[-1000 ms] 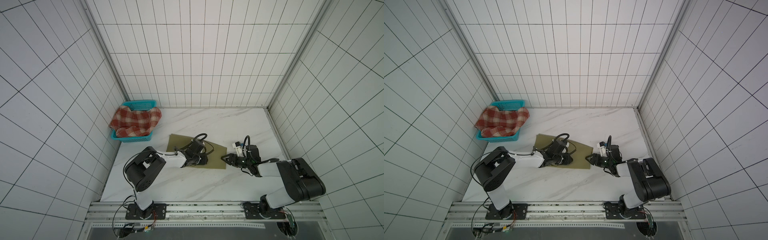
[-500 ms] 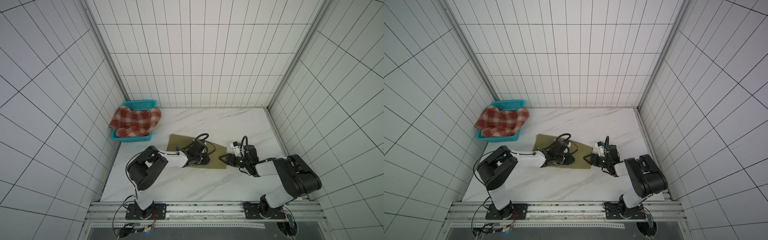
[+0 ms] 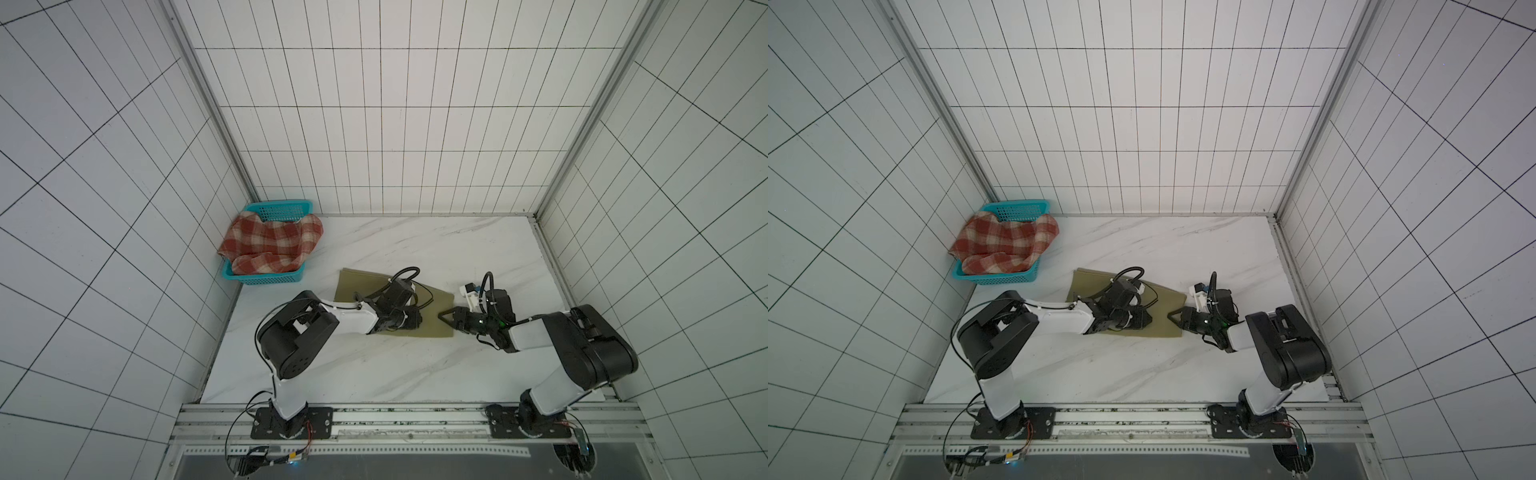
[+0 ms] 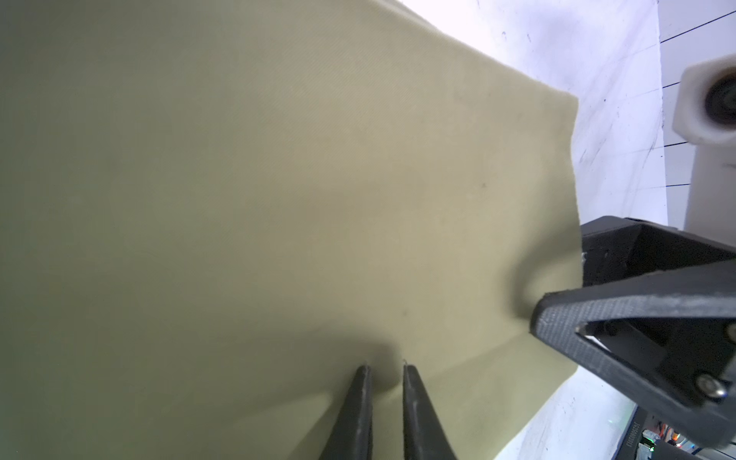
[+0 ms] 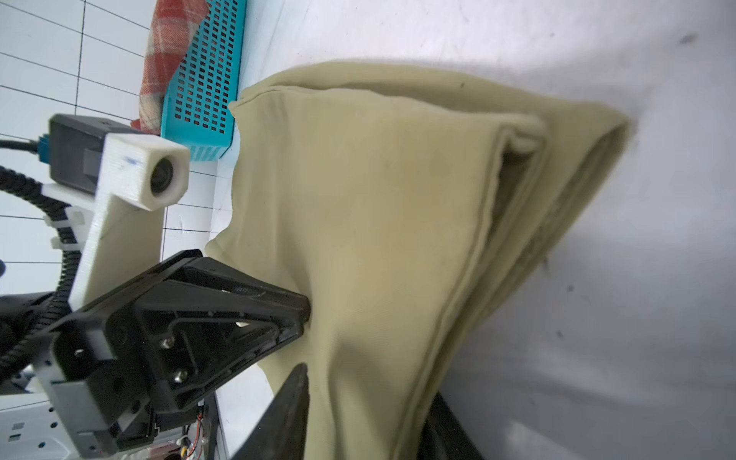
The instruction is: Fold and stack the skirts
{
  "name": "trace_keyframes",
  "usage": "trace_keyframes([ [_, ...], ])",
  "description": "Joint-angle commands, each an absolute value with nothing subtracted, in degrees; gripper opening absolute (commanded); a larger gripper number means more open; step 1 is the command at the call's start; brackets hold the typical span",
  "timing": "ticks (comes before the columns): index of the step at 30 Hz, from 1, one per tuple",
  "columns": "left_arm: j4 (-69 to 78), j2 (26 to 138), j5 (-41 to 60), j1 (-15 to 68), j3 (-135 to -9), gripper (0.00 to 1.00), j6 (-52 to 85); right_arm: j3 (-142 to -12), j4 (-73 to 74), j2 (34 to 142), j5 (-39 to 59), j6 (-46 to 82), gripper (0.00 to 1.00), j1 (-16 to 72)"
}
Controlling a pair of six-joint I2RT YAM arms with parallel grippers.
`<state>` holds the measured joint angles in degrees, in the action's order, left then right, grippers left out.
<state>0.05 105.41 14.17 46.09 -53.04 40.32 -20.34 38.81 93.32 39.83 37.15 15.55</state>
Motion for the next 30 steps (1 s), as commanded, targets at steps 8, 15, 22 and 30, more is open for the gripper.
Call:
trace_keyframes([
  [8, -0.5, 106.4, 14.8, 46.8, -53.6, 0.16, 41.5, -23.9, 30.1, 94.7, 36.9, 36.2, 0.00, 16.4],
  [15, -2.1, 102.8, 15.4, 44.1, -55.0, 0.16, 41.4, -30.1, 13.2, 87.3, 30.9, 29.0, 0.00, 16.4],
  [22, 0.0, 96.3, 16.3, 36.4, -49.3, 0.16, 41.4, -37.7, -2.6, 85.3, 24.5, 21.0, 0.00, 16.3],
  [30, 0.4, 92.9, 18.2, 28.0, -44.5, 0.16, 40.2, -42.4, -10.6, 84.7, 19.2, 17.8, 0.00, 16.3],
])
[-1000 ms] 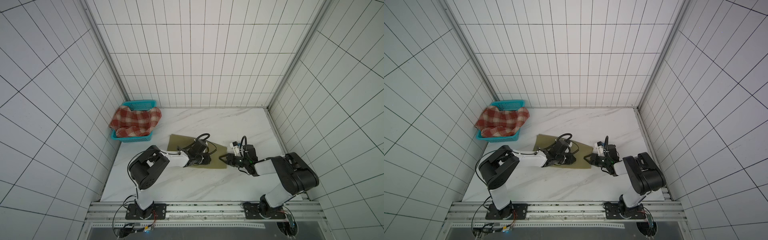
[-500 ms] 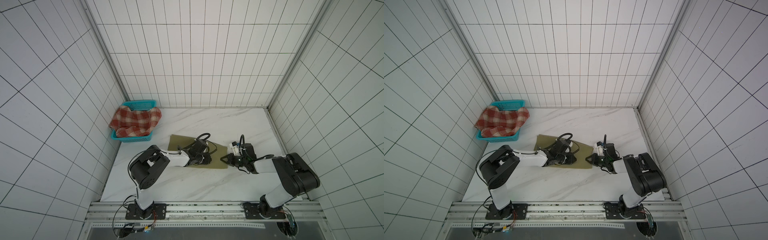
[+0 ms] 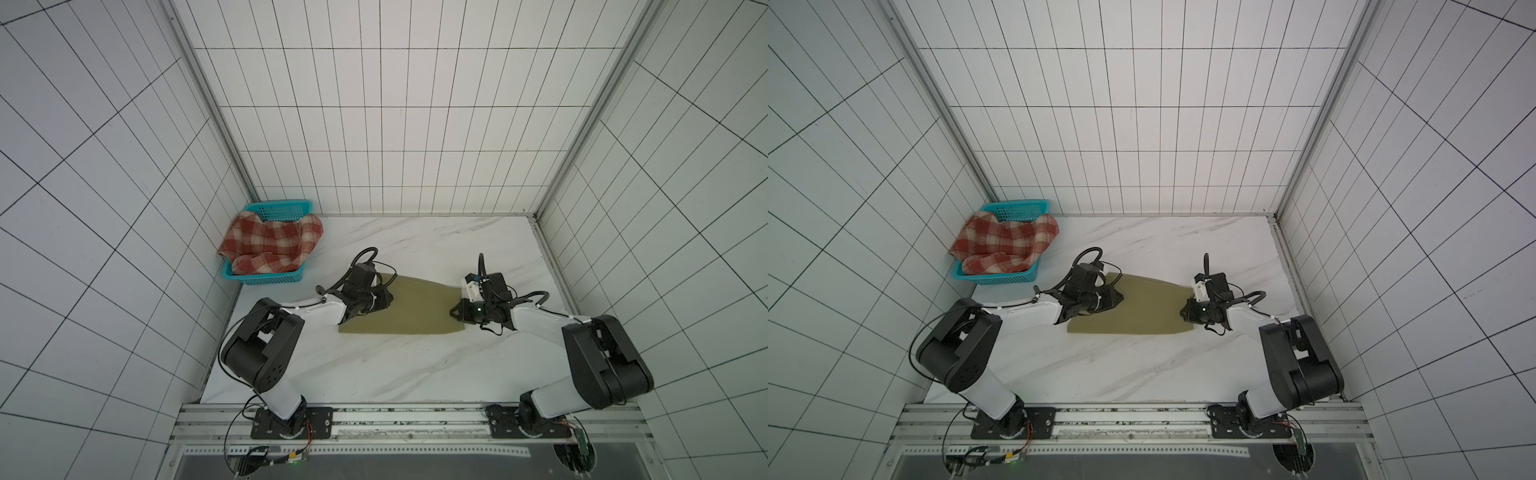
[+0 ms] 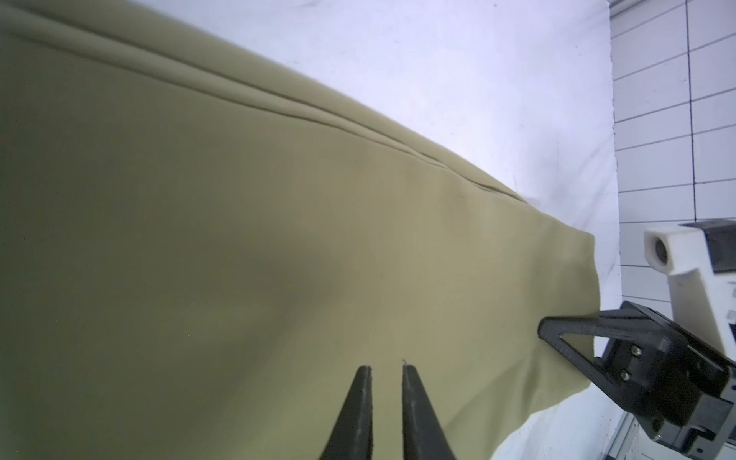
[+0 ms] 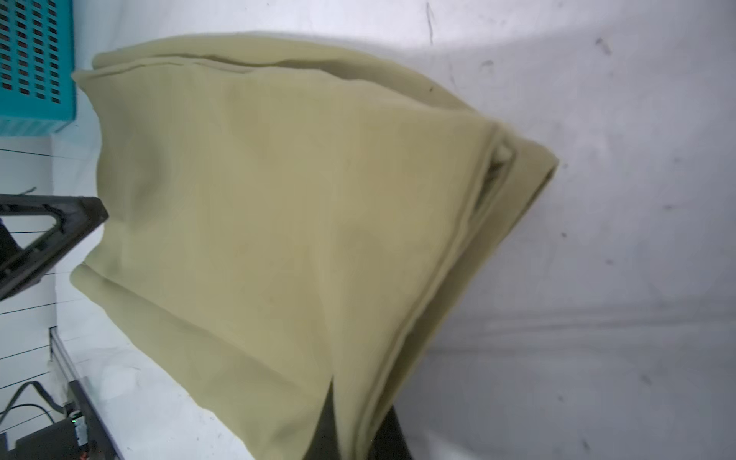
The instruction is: Fold and stack the skirts
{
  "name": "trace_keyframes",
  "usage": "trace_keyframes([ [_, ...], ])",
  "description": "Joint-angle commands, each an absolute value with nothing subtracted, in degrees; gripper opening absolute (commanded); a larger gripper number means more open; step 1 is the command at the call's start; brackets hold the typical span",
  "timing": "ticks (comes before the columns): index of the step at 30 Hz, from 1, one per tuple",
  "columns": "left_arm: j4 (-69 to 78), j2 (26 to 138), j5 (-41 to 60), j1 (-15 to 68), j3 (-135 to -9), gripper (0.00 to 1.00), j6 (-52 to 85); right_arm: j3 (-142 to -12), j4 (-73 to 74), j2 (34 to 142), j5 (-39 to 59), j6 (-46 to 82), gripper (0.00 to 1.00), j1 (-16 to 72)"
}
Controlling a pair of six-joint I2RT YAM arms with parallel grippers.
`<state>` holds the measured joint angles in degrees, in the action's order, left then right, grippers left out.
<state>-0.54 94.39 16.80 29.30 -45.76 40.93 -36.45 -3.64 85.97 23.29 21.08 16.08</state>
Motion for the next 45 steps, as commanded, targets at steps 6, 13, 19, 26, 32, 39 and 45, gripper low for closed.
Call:
trace_keyframes([
  [6, 0.4, 94.1, 19.1, 26.6, -43.5, 0.16, 39.2, -46.3, -16.0, 85.3, 15.9, 16.0, 0.00, 16.3],
  [13, 0.7, 93.7, 19.4, 25.9, -40.8, 0.16, 38.8, -49.9, -22.2, 85.5, 11.9, 14.9, 0.00, 16.3],
  [19, 2.8, 93.8, 20.5, 25.9, -37.9, 0.16, 40.0, -54.6, -27.6, 86.7, 7.0, 13.1, 0.00, 16.3],
  [26, 7.7, 96.3, 21.4, 30.0, -35.9, 0.16, 43.2, -61.3, -32.3, 89.2, 3.6, 11.2, 0.00, 16.3],
  [32, 15.1, 100.5, 22.2, 34.5, -34.8, 0.16, 48.7, -66.6, -36.4, 91.9, -1.3, 9.9, 0.00, 16.4],
  [39, 21.9, 105.9, 22.6, 39.7, -36.4, 0.15, 54.5, -70.0, -37.8, 92.8, -0.9, 10.2, 0.00, 18.9],
  [45, 27.2, 110.5, 23.2, 42.6, -37.9, 0.15, 58.6, -70.6, -37.5, 93.3, 1.9, 11.0, 0.00, 22.0],
])
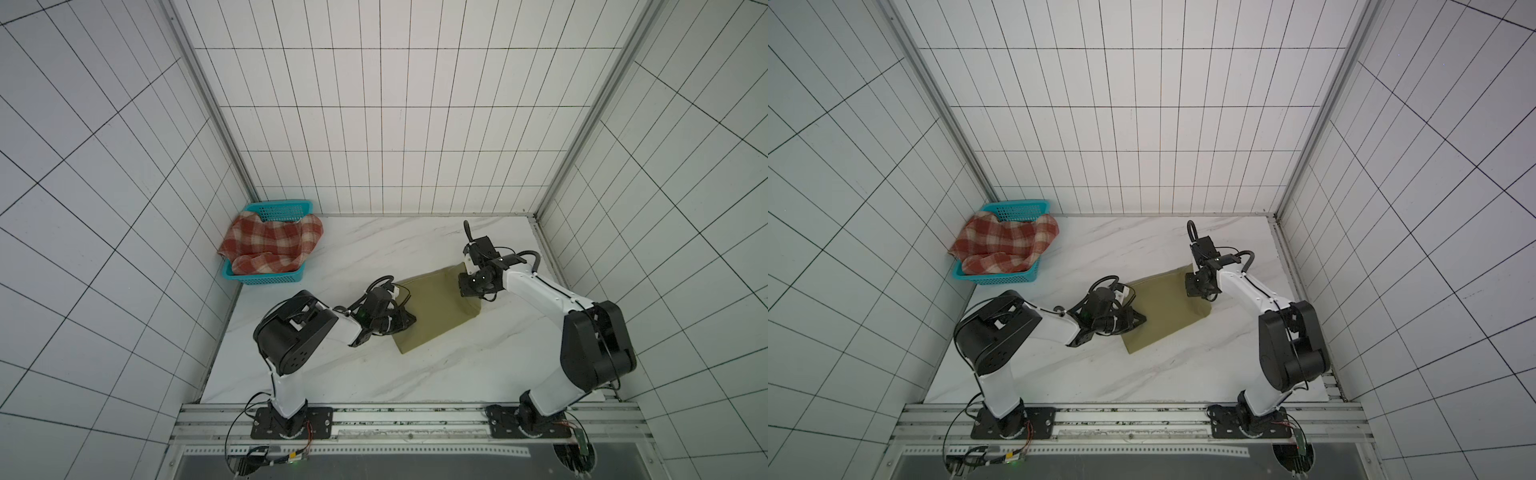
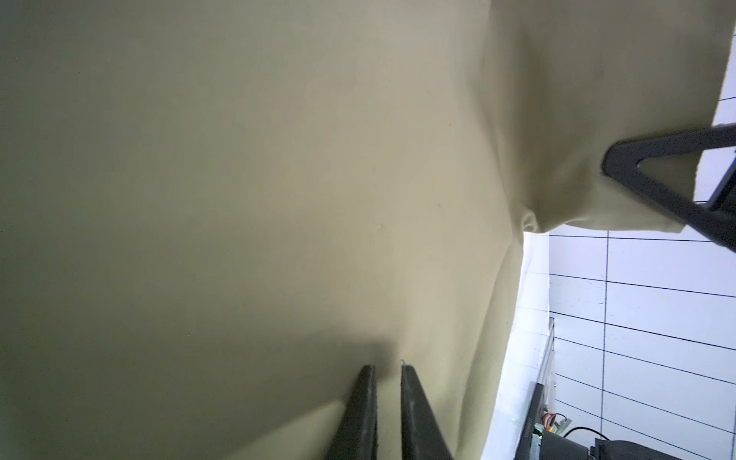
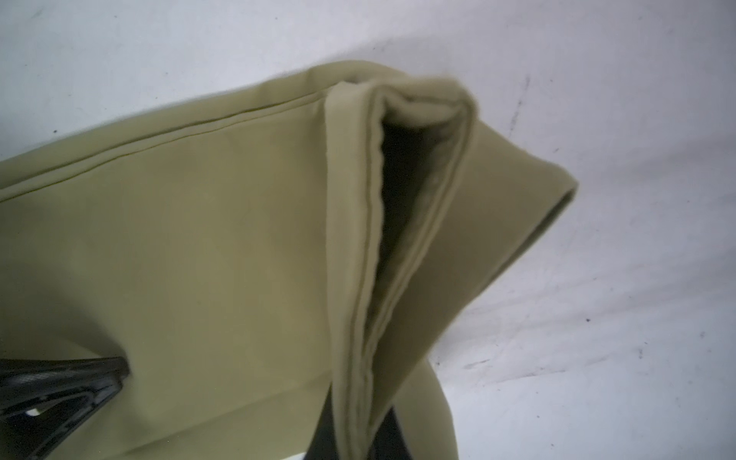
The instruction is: Fold and stack the skirts
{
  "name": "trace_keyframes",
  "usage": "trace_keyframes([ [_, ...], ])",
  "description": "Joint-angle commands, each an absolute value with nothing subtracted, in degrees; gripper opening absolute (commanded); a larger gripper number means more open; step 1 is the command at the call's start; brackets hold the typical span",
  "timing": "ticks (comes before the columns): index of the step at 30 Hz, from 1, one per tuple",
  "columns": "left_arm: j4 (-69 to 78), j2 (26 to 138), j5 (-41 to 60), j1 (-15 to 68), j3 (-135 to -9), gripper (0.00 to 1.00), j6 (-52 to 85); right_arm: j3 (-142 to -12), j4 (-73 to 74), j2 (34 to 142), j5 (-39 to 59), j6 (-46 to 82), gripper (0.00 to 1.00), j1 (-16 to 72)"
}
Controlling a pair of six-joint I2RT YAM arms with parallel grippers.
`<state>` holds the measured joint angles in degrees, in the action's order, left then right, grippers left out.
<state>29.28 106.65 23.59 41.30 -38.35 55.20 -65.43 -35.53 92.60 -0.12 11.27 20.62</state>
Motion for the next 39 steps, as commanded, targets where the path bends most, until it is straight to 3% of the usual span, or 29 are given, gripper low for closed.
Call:
trace_keyframes([
  [1, 28.0, 111.0, 23.3, 43.0, -38.2, 0.15, 59.3, -70.6, -37.3, 93.2, 2.5, 11.0, 0.00, 22.4],
  [18, 29.4, 111.1, 21.8, 46.1, -41.3, 0.15, 61.7, -66.1, -33.3, 91.1, 9.6, 13.3, 0.00, 28.5],
  [30, 18.2, 96.9, 20.6, 46.0, -39.9, 0.19, 58.8, -60.9, -28.7, 89.6, 5.7, 14.2, 0.00, 28.4],
  [39, 15.3, 102.3, 19.4, 45.6, -44.5, 0.21, 54.3, -64.0, -31.9, 87.8, 0.2, 12.6, 0.00, 28.2],
])
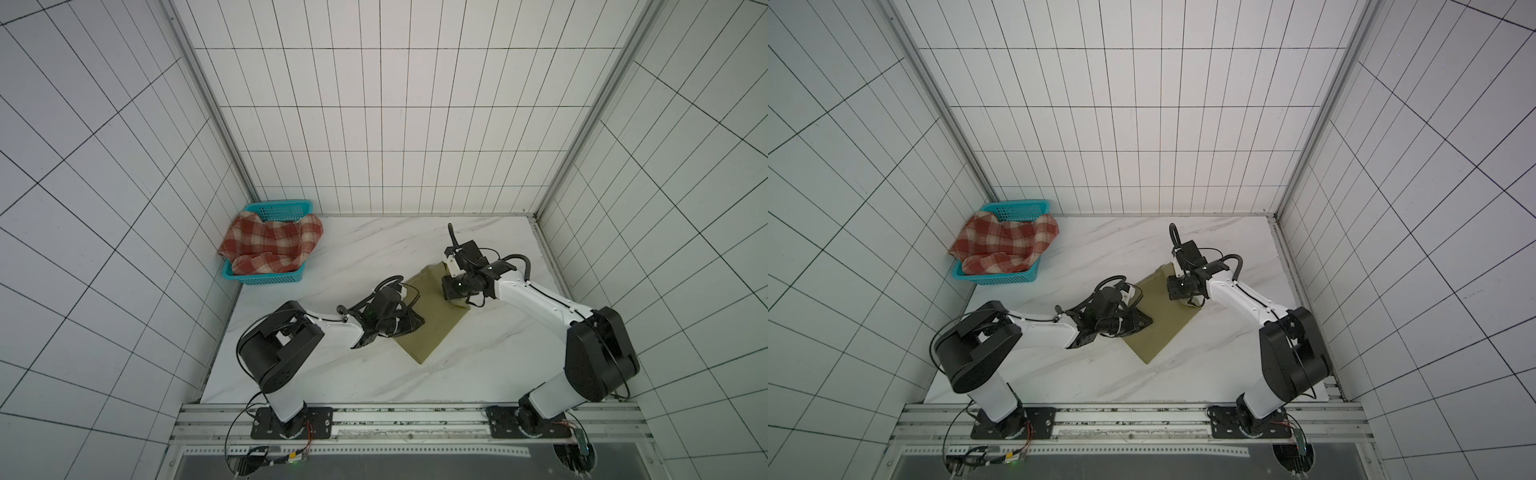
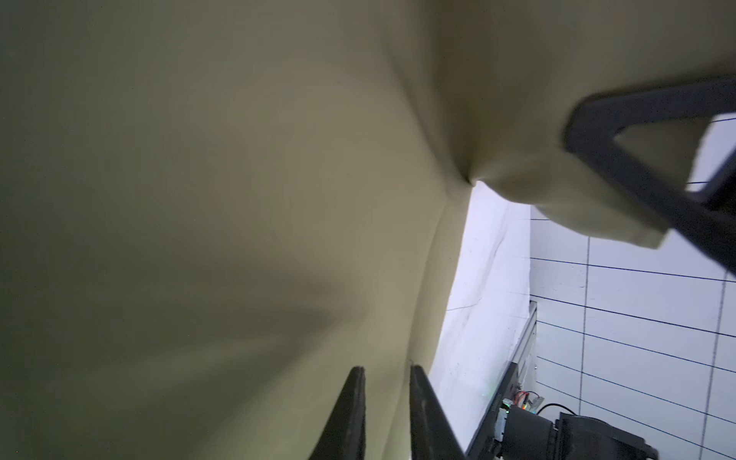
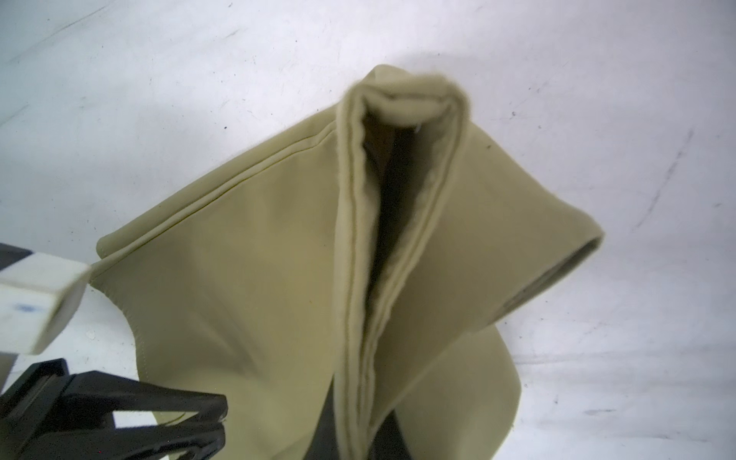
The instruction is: Fold and stack the skirts
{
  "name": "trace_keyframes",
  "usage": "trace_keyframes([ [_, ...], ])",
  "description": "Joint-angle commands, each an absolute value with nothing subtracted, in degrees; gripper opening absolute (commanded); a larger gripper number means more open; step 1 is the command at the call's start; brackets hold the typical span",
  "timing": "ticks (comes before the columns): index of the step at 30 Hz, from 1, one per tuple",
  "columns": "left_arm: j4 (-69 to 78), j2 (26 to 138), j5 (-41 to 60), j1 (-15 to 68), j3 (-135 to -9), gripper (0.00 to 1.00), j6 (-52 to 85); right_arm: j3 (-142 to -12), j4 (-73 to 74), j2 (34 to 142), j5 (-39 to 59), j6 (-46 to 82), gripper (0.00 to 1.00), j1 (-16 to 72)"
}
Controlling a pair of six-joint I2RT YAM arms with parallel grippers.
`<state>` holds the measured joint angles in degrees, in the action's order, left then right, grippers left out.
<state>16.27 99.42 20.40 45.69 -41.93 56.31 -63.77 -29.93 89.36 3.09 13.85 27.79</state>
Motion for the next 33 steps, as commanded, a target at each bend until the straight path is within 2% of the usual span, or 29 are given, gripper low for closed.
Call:
trace_keyframes([
  [1, 15.5, 103.5, 19.5, 45.6, -45.5, 0.21, 54.1, -64.5, -32.4, 87.7, -0.6, 12.5, 0.00, 28.2],
  [13, 16.3, 111.2, 20.1, 45.6, -52.1, 0.20, 52.6, -70.2, -37.6, 86.8, -7.6, 11.2, 0.00, 27.7],
  [33, 18.8, 118.1, 21.3, 46.0, -60.1, 0.19, 53.0, -76.1, -42.1, 86.4, -10.0, 11.9, 0.00, 28.8],
])
